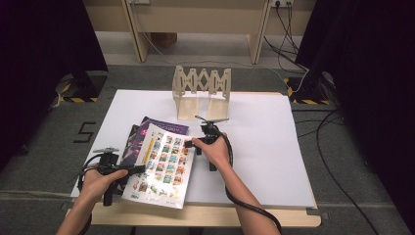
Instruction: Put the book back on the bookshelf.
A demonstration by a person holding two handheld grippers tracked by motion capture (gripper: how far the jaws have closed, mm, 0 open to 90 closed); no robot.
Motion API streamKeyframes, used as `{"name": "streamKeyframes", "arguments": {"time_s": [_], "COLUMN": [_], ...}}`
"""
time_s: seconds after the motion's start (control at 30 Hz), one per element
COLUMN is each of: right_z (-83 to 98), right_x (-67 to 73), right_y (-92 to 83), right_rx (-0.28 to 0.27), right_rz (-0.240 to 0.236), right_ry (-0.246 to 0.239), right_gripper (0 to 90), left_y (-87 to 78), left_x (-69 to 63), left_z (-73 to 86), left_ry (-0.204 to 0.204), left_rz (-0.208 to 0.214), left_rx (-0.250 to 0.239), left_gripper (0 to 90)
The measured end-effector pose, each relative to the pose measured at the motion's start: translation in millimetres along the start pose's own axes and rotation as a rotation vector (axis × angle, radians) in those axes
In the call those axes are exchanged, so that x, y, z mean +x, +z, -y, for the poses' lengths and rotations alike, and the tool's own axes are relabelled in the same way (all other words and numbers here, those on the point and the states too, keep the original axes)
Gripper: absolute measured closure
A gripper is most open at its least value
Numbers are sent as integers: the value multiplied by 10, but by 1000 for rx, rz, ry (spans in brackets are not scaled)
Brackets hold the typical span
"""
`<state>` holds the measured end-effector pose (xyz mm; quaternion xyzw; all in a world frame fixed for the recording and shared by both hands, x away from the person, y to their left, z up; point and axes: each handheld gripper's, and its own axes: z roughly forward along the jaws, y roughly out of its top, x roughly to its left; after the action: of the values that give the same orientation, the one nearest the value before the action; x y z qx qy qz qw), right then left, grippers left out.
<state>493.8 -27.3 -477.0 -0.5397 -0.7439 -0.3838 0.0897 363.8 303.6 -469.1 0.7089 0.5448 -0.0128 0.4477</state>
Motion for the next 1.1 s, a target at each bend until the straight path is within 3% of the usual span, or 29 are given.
{"name": "streamKeyframes", "arguments": {"time_s": [0.1,0.17,0.23,0.3,0.37,0.43,0.5,0.7,0.87,1.1], "right_z": [-3,-4,-4,-9,-17,-27,-42,-94,-105,-72], "right_x": [-8,-20,-28,-25,-18,11,59,217,314,295], "right_y": [25,34,37,37,39,29,17,-17,-33,39], "right_rx": [-3,-2,1,7,7,12,-4,-28,-41,-31], "right_rz": [-13,-25,-31,-31,-31,-35,-43,-31,-12,-27], "right_ry": [12,25,30,37,37,50,34,-14,-36,-26], "right_gripper": [370,373,373,379,399,447,517,610,613,592], "left_y": [3,-19,-68,-109,-77,-15,41,34,25,23], "left_x": [-13,-26,-29,-15,-12,-8,-9,15,33,35], "left_z": [-24,-51,-85,-132,-154,-158,-151,-147,-139,-138], "left_ry": [21,70,121,113,134,128,133,124,111,112], "left_rz": [-34,-115,-198,-198,-212,-189,-181,-186,-179,-178], "left_rx": [15,-5,-40,-68,-48,-27,-2,2,2,4], "left_gripper": [621,551,599,582,554,530,526,513,518,521]}}
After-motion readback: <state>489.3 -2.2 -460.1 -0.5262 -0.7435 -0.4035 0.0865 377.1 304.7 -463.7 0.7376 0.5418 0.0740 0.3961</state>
